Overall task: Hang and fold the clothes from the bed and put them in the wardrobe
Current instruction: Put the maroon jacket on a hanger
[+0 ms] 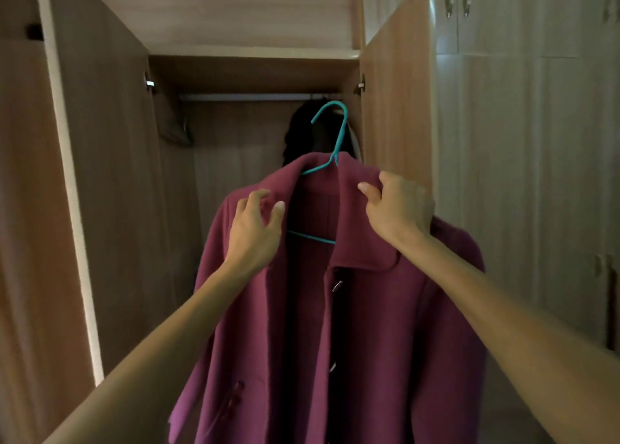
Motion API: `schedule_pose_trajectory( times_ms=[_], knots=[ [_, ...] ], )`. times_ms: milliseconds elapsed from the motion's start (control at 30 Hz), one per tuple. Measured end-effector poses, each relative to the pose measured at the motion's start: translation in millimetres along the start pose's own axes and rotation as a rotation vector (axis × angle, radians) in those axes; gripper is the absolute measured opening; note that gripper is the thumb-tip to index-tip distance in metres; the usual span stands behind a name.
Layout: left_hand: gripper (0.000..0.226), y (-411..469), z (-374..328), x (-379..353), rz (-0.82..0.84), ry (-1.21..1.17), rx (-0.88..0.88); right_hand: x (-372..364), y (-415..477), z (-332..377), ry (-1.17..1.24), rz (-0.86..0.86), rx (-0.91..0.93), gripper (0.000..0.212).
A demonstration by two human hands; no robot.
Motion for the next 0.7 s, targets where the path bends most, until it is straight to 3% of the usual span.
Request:
schedule_pose_trajectory(
  times_ms=[133,333,533,700],
  knots=[
    [0.041,41.6,33.7,-20.7,-0.044,0.028,-0.014,-57.2,34.3,10.6,0.008,-0.017,0.057,0.034],
    [0.041,119.8,72.8,-61.2,-0.114,0.126,-0.044,-138.4,98.5,9.5,0.076,-0.040,0.155,0.060],
    [0.039,189.1,102.5,-102.4,-0.177,0.136,-0.068,-202.2,167.4,6.4,0.134,-0.106,0.236,0.043],
    [0.039,236.2,131.2,-126.4,-0.206,0.132,-0.083,-245.8,207.4,7.3,0.140,-0.115,0.233,0.041]
  ],
)
Point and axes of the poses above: each hand's wrist, its own y-axis towards the middle knuckle, its own x-axis out of the back of the hand, z = x × y, the point moved 4 cm from there along y, towards the middle knuckle, and after that the axes turned 1 degree about -y, right-handed, at the moved point
